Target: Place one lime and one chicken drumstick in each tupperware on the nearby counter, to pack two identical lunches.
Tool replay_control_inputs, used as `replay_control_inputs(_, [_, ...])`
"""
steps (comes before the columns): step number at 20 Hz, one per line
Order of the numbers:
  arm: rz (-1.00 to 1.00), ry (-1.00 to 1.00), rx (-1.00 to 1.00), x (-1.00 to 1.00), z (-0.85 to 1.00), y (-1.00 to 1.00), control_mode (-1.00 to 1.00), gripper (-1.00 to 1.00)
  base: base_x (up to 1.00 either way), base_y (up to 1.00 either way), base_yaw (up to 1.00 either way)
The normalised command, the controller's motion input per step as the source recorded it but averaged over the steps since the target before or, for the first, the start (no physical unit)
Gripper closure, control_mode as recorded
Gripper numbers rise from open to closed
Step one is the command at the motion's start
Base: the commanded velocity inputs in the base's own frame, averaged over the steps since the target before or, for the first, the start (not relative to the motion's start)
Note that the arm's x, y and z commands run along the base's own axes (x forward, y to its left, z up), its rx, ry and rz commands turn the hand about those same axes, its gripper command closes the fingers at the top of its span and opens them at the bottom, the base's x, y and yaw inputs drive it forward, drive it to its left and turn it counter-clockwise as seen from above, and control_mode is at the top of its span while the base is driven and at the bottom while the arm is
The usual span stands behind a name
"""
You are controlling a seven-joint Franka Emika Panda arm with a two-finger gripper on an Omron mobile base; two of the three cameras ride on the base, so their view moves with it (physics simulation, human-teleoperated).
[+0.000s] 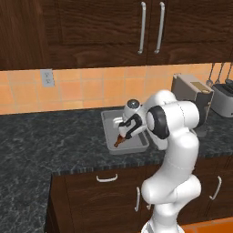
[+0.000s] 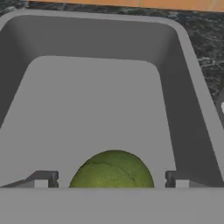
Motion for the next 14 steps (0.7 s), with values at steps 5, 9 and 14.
replay_control_inputs(5, [0.00,-0.21,0.08,-0.84,0.71,-0.12,-1.00,-1.00,0.00,0.00,0.00])
replay_control_inputs(9, [0.00,-0.29,0.14,-1.00,0.86,-0.31,-1.00,-1.00,0.00,0.00,0.00])
replay_control_inputs(14, [0.00,-0.17,0.15,-1.00,1.00,-0.16,-1.00,-1.00,0.00,0.00,0.00])
